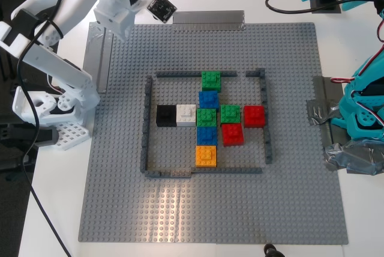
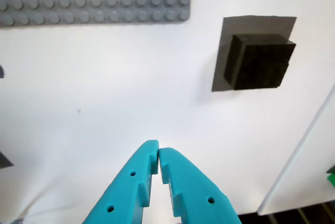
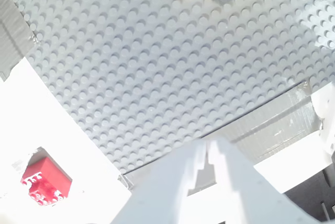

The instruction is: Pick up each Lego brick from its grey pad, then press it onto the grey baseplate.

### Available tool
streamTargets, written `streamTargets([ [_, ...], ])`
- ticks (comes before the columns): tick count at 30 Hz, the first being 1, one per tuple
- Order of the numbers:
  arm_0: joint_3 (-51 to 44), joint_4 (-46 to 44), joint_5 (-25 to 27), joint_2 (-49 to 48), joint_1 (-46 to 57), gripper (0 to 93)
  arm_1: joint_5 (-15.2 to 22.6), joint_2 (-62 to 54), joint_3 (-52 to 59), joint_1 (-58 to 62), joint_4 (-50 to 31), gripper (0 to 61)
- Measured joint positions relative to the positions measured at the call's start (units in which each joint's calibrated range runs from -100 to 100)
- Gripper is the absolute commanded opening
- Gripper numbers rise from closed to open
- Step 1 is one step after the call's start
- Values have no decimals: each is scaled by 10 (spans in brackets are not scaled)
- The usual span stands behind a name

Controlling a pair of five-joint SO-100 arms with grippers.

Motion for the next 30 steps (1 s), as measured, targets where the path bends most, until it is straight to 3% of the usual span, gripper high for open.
streamTargets([
  [5, 0, 0, -1, 0, 0, 0, 4, 11, -37, -10, 14, 1],
  [21, -37, 0, 2, 0, -10, 0, 62, 148, -355, -85, 43, 2],
  [30, -119, -18, -64, 2, -10, 0, 77, 222, -456, -140, 71, 5],
])
